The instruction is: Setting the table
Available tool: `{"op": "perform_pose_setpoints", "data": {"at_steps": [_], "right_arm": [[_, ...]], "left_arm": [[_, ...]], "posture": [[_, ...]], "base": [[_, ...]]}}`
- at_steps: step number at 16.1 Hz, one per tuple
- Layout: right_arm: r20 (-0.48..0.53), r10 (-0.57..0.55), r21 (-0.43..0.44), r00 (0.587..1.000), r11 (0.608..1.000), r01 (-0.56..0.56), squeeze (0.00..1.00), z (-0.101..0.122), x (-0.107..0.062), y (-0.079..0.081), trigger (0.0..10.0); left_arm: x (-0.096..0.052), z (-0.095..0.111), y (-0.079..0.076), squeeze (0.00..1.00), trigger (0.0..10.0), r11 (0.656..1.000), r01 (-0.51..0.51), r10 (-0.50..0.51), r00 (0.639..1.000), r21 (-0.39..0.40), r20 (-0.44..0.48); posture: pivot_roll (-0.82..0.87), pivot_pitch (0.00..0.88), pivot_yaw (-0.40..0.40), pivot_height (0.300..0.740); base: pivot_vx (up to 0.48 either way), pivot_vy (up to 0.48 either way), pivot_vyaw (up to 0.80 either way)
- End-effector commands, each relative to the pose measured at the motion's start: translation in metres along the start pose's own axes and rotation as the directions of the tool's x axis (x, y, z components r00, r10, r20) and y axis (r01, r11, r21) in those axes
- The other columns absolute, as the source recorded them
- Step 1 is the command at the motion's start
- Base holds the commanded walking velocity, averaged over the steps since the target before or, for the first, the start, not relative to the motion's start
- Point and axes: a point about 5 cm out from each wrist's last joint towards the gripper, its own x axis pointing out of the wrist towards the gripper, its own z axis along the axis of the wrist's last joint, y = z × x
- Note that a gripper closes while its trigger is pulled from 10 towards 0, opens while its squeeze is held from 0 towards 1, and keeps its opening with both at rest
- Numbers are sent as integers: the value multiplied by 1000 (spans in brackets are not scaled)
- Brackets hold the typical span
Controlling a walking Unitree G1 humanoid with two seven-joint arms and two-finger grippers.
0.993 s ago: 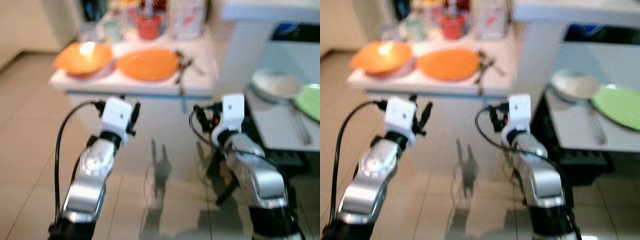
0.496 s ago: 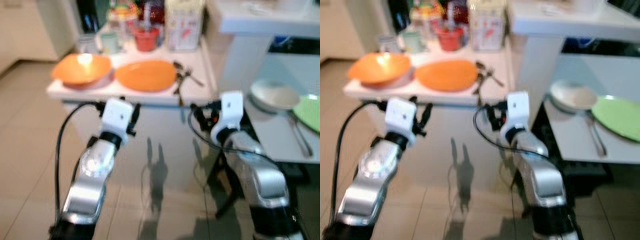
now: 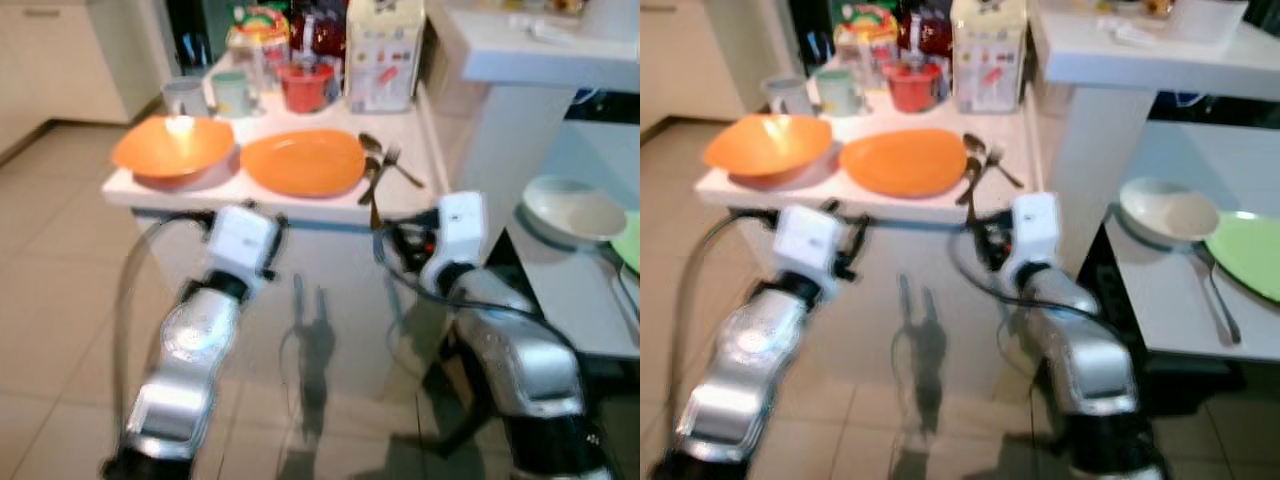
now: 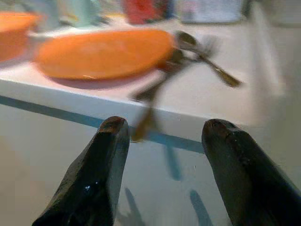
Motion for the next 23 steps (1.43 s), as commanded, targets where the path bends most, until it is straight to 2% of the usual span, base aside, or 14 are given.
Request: {"op": "perform_pose_setpoints", "data": {"at_steps": [1, 7, 8, 9, 10, 12, 17, 19, 21, 22, 23], "right_arm": [[5, 15, -1, 1000, 1000, -15, 0, 5, 1, 6, 10000], [-93, -47, -5, 995, 999, 47, 0, -9, -4, -4, 10000], [-112, -70, 17, 991, 997, 73, 263, -11, -3, -8, 10000], [-118, -79, 21, 990, 996, 82, 710, -11, -3, -10, 10000], [-124, -74, 35, 989, 996, 79, 1000, -10, -3, -9, 10000], [-139, -53, 46, 989, 997, 60, 1000, -11, -1, -6, 10000], [-143, -44, 64, 989, 996, 54, 1000, -8, 6, -5, 10000], [-156, -28, 72, 987, 997, 40, 1000, -11, 11, -3, 10000], [-183, -14, 72, 983, 997, 28, 1000, -17, 23, -3, 10000], [-185, -12, 71, 983, 997, 26, 949, -17, 25, -3, 10000], [-183, -8, 71, 983, 997, 21, 0, -15, 30, -3, 10000]], "left_arm": [[-4, -1, 7, 0, 10000, 999, -23, 23, 1000, 24, -1], [-12, -9, -4, 0, 10000, 1000, -4, 5, 999, 26, -45], [-14, -11, -10, 0, 10000, 999, 32, -30, 998, 34, -57], [-16, -11, -13, 0, 10000, 998, 49, -47, 997, 42, -57], [-18, -11, -18, 0, 10000, 995, 87, -85, 995, 44, -51], [-21, -9, -25, 0, 10000, 989, 134, -132, 990, 60, -44], [-23, -9, -27, 0, 10000, 989, 137, -134, 990, 57, -50], [-22, -9, -28, 0, 10000, 989, 140, -137, 989, 56, -50], [-22, -8, -31, 0, 10000, 986, 158, -156, 987, 59, -45], [-22, -8, -31, 0, 10000, 985, 160, -157, 986, 59, -46], [-23, -8, -30, 0, 10000, 985, 160, -157, 986, 59, -47]], "posture": [[-21, 0, -19, 740], [-39, 0, -40, 740], [-39, 0, -45, 740], [-38, 0, -48, 740], [-38, 0, -53, 740], [-31, 0, -61, 740], [-30, 0, -69, 740], [-33, 0, -68, 740], [-27, 0, -70, 740], [-26, 0, -71, 740], [-20, 0, -73, 740]], "base": [[307, 0, 0], [198, 0, 0], [0, 0, 0], [0, 0, 0], [0, 0, 0], [0, 0, 0], [0, 0, 0], [0, 0, 0], [0, 0, 0], [0, 0, 0], [0, 0, 0]]}}
